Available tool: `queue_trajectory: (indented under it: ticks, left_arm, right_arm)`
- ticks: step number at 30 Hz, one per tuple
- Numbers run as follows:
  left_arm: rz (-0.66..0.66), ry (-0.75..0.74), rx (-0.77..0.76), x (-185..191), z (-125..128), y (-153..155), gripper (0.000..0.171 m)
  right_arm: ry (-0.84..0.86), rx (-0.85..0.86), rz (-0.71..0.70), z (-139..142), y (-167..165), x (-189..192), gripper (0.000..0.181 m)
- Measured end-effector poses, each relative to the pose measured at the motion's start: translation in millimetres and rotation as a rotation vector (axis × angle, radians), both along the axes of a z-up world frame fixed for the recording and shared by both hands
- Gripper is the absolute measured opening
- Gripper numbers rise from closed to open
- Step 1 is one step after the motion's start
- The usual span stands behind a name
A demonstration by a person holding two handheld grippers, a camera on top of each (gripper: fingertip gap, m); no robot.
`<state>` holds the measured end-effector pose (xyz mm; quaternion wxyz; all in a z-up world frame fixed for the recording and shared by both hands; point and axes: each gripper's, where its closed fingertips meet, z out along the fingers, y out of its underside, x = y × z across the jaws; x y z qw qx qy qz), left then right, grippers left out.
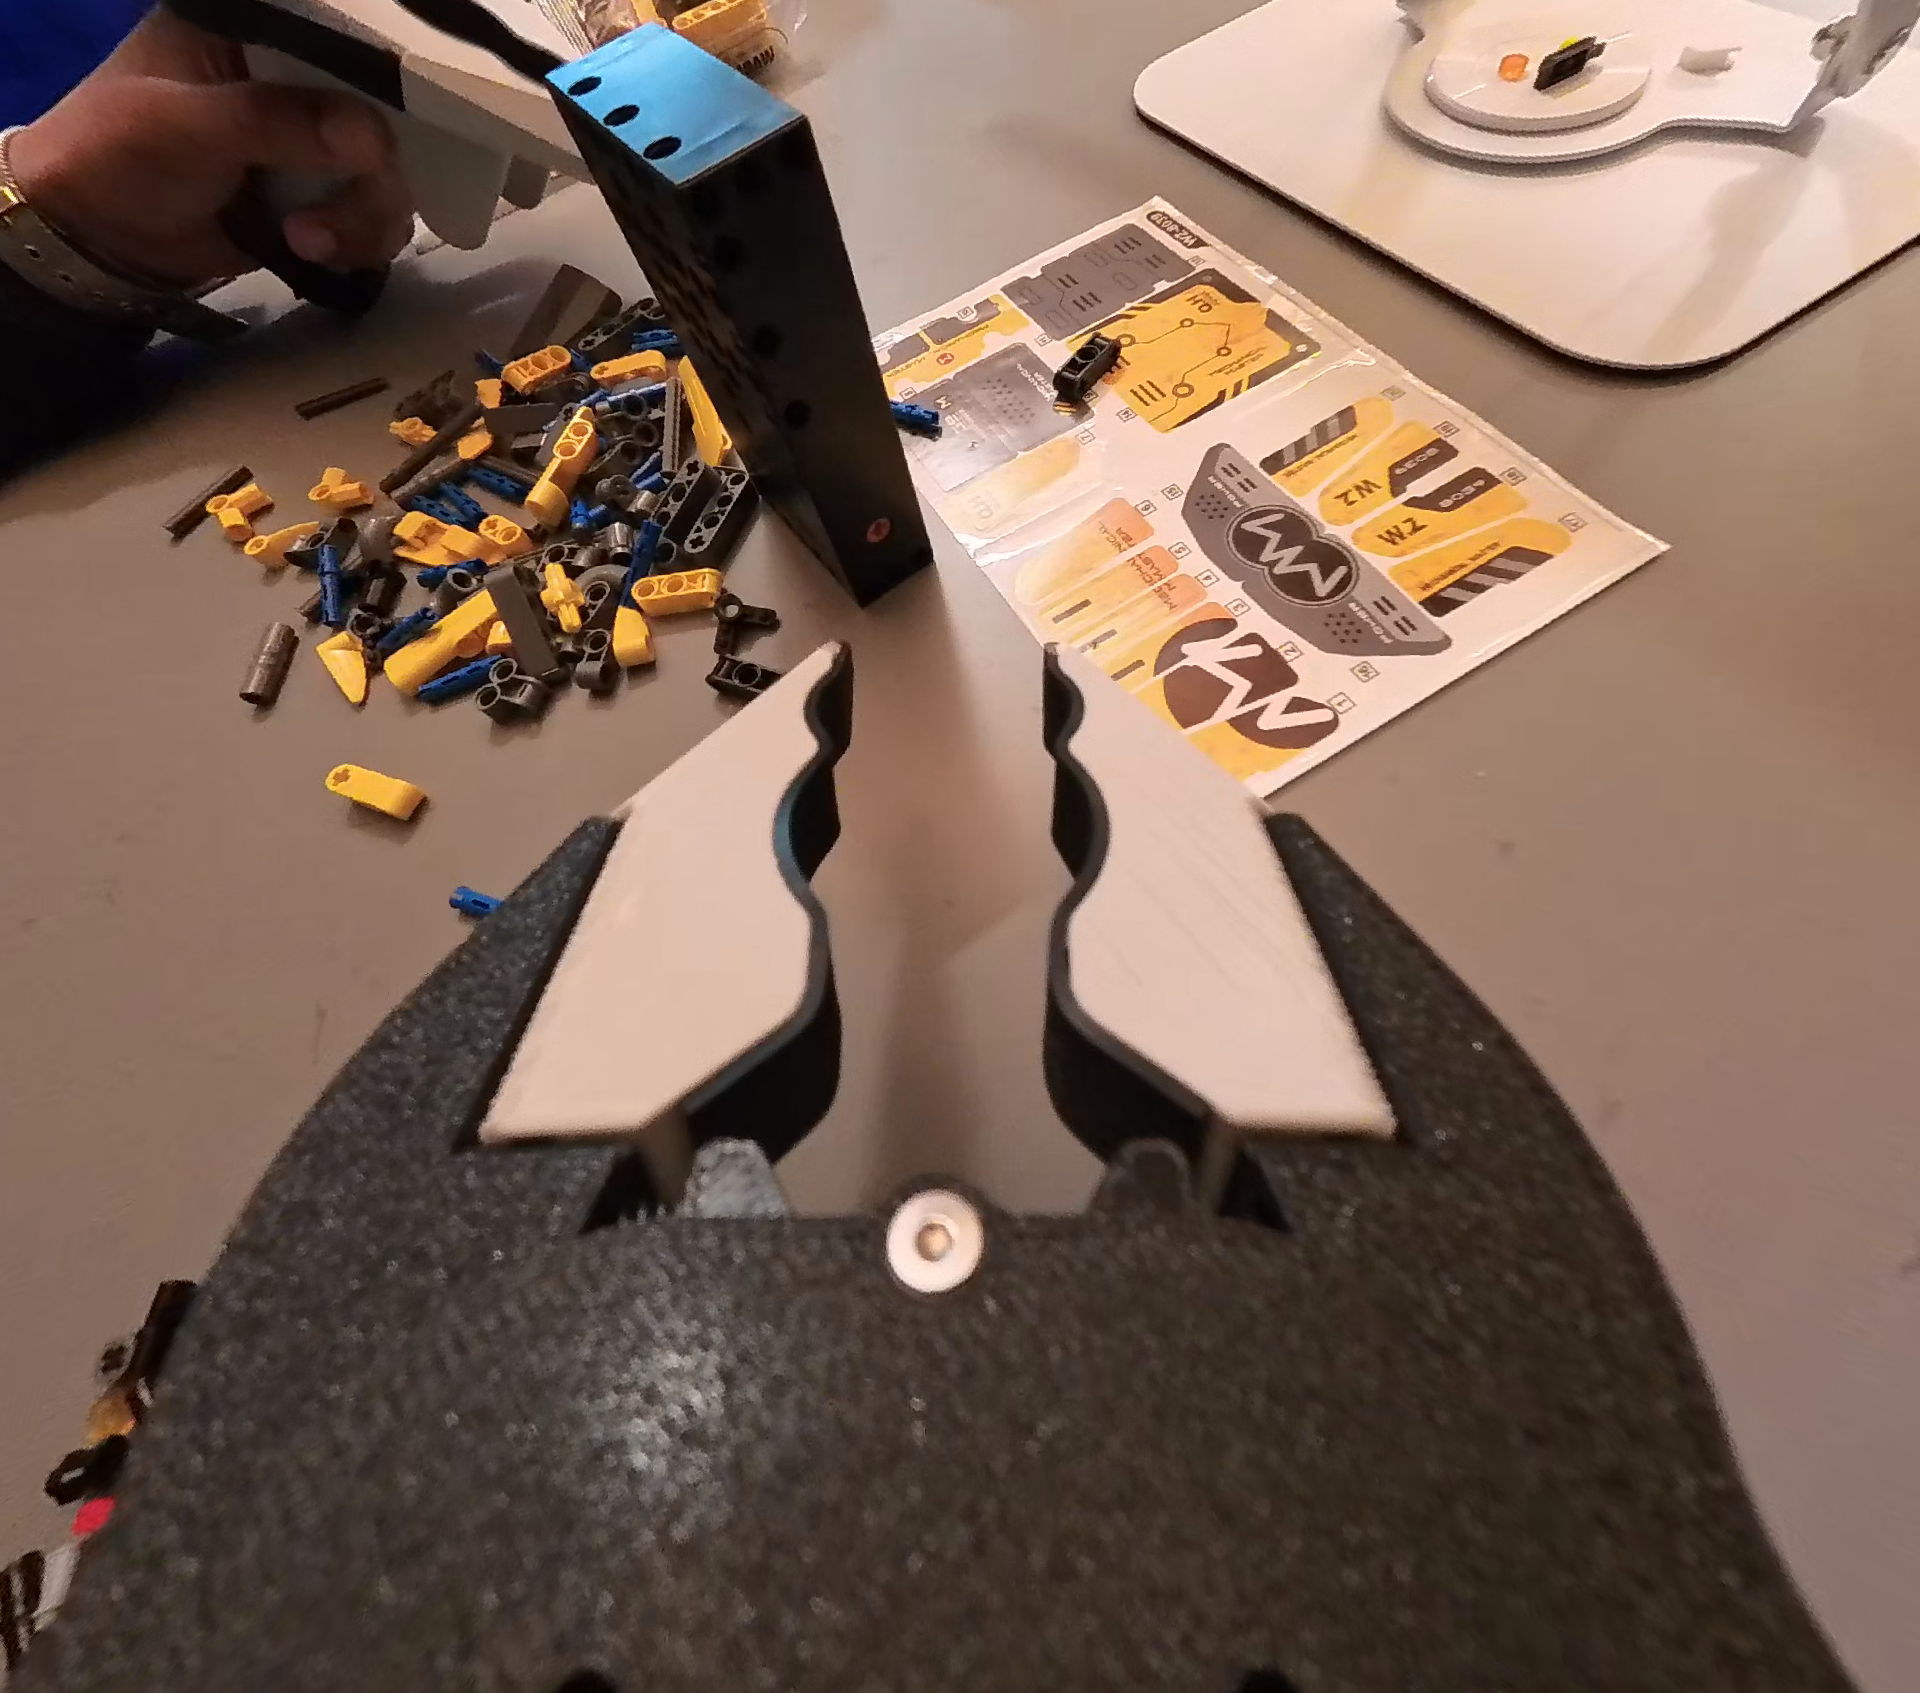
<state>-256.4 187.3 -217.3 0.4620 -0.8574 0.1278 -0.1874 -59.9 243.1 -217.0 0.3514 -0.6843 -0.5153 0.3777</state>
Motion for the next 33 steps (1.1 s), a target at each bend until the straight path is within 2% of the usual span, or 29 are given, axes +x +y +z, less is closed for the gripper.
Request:
queue_trajectory:
  ticks: [33]
  left_arm:
    - [-0.015,0.041,-0.011,3.7,-4.2,-0.7,0.009]
  right_arm:
    - [-0.027,0.011,-0.002,-3.8,-0.8,-0.5,0.036]
